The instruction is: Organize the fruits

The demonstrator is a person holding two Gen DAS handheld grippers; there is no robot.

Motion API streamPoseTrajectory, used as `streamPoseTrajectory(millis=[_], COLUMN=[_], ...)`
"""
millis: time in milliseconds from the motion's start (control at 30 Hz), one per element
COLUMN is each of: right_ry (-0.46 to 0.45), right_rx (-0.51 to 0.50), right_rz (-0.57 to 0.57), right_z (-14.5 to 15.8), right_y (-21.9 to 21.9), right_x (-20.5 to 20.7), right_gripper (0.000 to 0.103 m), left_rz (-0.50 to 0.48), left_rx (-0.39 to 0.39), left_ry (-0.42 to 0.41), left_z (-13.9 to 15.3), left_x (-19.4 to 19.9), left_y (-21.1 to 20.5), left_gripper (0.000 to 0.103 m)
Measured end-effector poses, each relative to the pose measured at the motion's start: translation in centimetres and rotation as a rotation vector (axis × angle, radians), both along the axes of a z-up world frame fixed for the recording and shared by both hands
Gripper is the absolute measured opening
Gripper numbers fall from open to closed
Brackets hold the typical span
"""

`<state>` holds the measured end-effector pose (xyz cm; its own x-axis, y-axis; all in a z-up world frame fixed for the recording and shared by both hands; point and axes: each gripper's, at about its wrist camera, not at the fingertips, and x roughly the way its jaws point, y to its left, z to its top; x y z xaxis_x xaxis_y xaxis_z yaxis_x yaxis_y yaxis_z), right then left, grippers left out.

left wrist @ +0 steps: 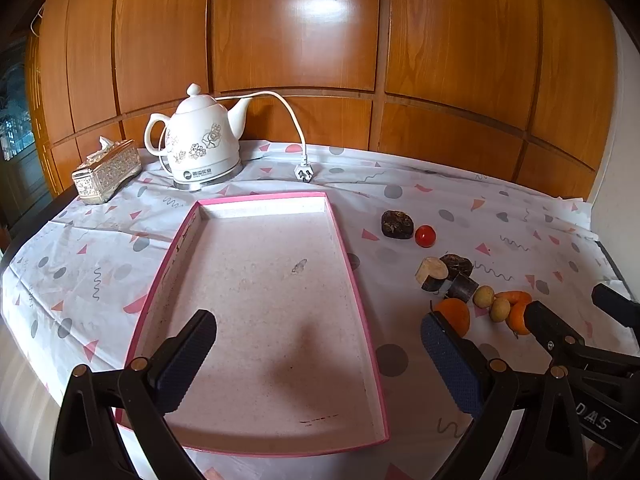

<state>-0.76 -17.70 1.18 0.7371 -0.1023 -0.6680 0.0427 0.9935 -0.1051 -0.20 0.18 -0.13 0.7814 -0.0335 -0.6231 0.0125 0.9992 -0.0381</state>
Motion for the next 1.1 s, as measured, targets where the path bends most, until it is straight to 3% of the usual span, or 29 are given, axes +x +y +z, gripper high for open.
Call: streamPoseTrajectory(millis=[733,1000,1100], right_ry=[0.017,0.044,0.065], right_rx=[0.004,0.087,0.119], right_rz=[0.001,-0.004,-0.025], right_z=[-0.7,-1.3,-1.7], right_y=[-0.4,-1.6,-2.4], right_x=[0.1,0.3,0.5], right_gripper=[0.098,0.097,0.091], left_rz=[-0.017,-0.025,-0.028], left_rx=[0.007,0.012,0.012], left_ry=[0.014,0.012,0.012], left_z=[-0.3,-0.2,-0.3], left_x=[0.1,0.1,0.0], left_y=[-0.9,-1.1,-1.2], left_gripper=[0.103,0.103,0.103])
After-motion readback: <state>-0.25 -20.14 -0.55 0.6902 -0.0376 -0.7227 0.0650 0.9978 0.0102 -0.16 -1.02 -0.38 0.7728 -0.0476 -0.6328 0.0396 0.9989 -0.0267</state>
